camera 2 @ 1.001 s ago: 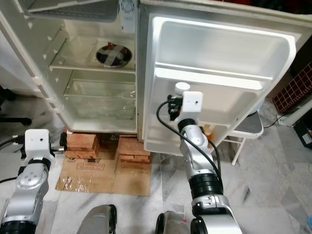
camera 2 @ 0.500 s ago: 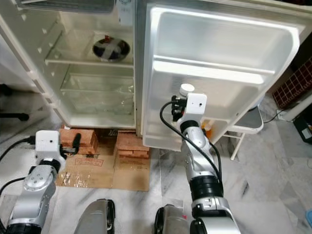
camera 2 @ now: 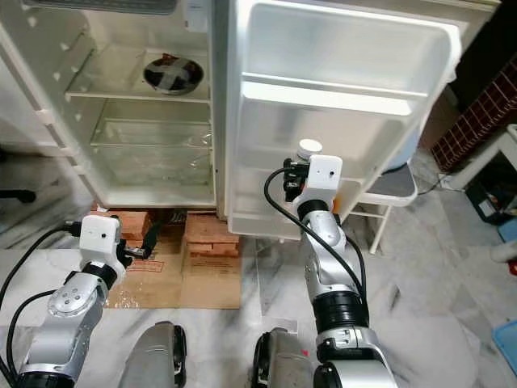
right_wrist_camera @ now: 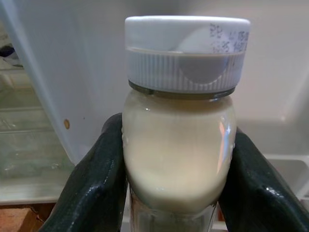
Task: Restocking fridge
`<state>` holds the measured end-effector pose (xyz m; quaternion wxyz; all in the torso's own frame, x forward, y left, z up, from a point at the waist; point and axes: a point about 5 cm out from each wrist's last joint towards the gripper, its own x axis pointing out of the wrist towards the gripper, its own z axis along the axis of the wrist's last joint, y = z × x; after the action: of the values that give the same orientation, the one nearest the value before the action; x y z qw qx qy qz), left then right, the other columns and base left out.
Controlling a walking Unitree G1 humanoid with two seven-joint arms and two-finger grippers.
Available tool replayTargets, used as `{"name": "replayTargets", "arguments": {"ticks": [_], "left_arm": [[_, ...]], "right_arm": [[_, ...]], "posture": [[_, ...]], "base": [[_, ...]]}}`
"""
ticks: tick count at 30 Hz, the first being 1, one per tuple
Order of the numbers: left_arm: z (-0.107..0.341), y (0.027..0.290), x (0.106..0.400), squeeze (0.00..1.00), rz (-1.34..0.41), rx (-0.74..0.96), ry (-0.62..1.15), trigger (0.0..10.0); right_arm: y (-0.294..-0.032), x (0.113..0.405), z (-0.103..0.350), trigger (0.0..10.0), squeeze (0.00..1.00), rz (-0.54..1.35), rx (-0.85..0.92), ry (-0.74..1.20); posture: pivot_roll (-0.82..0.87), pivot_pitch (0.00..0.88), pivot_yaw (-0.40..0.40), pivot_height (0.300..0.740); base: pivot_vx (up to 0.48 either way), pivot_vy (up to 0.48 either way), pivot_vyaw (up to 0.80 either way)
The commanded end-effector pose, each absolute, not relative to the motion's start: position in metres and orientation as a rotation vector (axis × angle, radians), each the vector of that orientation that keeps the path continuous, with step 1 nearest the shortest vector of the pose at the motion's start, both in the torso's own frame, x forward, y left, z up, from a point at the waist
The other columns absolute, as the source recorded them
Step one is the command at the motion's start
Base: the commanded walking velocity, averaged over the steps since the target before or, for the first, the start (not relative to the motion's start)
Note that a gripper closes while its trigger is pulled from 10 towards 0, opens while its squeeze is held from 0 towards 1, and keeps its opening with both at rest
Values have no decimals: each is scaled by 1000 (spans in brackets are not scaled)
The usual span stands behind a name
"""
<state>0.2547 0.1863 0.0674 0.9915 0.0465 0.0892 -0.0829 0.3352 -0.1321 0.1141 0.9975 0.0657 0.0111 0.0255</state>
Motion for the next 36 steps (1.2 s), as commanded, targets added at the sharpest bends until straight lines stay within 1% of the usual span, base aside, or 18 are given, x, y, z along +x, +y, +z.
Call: {"name": "replayTargets", "arguments": {"ticks": [1,3,16,27,29,32,36], "left_arm": [[70,188,254,0,-167,92,166,10000],[70,188,253,0,-169,91,164,10000],[71,186,254,0,-179,83,160,10000],[71,185,256,0,-179,80,157,10000],[71,185,257,0,-179,81,159,10000],[72,185,257,0,-177,78,154,10000],[75,183,258,0,-175,65,137,10000]], "right_arm": [[-133,339,127,10000,0,50,132,-35],[-134,339,127,10000,0,47,133,-33],[-140,340,125,10000,0,18,112,-25],[-139,342,127,10000,0,22,113,-30],[-138,343,128,10000,0,24,114,-29],[-138,343,128,10000,0,23,113,-32],[-138,343,128,10000,0,20,110,-33]], "posture": [[109,173,-89,686],[109,173,-89,686],[107,172,-91,686],[106,169,-93,686],[102,187,-92,686],[103,180,-93,686],[102,182,-93,686]], "base": [[0,0,0],[0,0,0],[324,0,0],[327,0,-88],[322,0,0],[306,0,0],[0,0,0]]}}
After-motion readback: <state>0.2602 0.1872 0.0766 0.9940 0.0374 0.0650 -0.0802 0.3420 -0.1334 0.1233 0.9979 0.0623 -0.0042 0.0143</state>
